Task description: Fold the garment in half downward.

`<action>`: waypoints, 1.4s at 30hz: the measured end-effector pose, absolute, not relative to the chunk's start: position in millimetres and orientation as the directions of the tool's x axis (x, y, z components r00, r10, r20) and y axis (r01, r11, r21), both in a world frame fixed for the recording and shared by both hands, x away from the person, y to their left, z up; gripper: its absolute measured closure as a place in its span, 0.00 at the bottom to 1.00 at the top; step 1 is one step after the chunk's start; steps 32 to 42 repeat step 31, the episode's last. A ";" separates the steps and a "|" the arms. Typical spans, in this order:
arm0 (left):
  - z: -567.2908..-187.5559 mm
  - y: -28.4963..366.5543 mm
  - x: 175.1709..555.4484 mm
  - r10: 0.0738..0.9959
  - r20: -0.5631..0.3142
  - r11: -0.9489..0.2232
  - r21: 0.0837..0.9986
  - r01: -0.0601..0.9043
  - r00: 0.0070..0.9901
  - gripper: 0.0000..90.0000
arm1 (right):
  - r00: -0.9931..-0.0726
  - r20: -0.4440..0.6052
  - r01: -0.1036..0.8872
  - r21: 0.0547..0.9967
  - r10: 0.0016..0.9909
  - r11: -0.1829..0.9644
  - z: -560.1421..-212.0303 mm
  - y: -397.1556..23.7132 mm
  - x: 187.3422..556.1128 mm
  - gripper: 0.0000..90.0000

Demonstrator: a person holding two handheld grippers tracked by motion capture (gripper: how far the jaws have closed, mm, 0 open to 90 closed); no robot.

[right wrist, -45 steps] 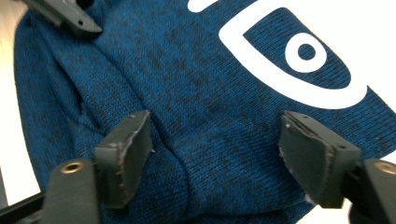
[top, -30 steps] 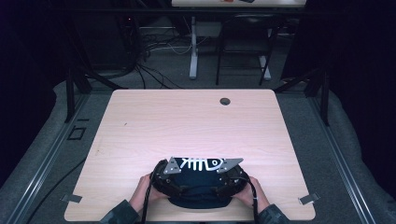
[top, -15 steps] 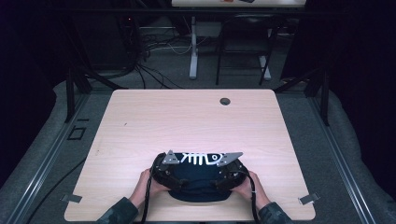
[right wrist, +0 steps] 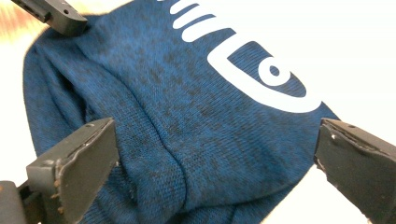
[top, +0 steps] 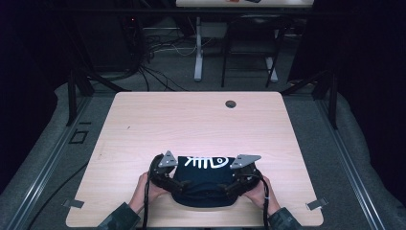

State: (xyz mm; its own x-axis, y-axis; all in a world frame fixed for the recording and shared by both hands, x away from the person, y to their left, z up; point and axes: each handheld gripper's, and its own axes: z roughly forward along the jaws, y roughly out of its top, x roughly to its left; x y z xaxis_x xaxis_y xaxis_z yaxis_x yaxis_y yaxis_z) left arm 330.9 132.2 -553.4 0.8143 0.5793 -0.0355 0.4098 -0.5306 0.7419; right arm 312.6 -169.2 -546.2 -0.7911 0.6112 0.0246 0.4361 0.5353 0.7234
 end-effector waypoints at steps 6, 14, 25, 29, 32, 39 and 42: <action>-546.3 148.1 331.1 0.619 -0.028 -0.488 0.769 0.413 0.785 0.00 | -0.770 0.023 0.434 0.752 0.638 0.496 -533.2 -183.7 307.4 0.00; -546.8 177.4 335.1 0.691 -0.007 -0.453 0.775 0.440 0.723 0.00 | -0.720 0.021 0.466 0.755 0.694 0.461 -530.6 -209.6 308.6 0.00; -574.0 206.5 356.7 0.767 -0.050 -0.413 0.724 0.553 0.639 0.00 | -0.624 0.036 0.573 0.701 0.781 0.425 -558.9 -245.5 316.6 0.01; -580.0 207.9 361.2 0.775 -0.040 -0.425 0.705 0.568 0.630 0.00 | -0.606 0.001 0.585 0.678 0.795 0.445 -569.0 -250.9 319.4 0.02; -582.9 208.4 363.1 0.778 -0.044 -0.426 0.695 0.579 0.627 0.01 | -0.606 -0.010 0.589 0.666 0.795 0.457 -572.1 -252.7 320.7 0.02; -582.9 208.4 363.1 0.778 -0.044 -0.426 0.695 0.579 0.627 0.01 | -0.606 -0.010 0.589 0.666 0.795 0.457 -572.1 -252.7 320.7 0.02; -582.9 208.4 363.1 0.778 -0.044 -0.426 0.695 0.579 0.627 0.01 | -0.606 -0.010 0.589 0.666 0.795 0.457 -572.1 -252.7 320.7 0.02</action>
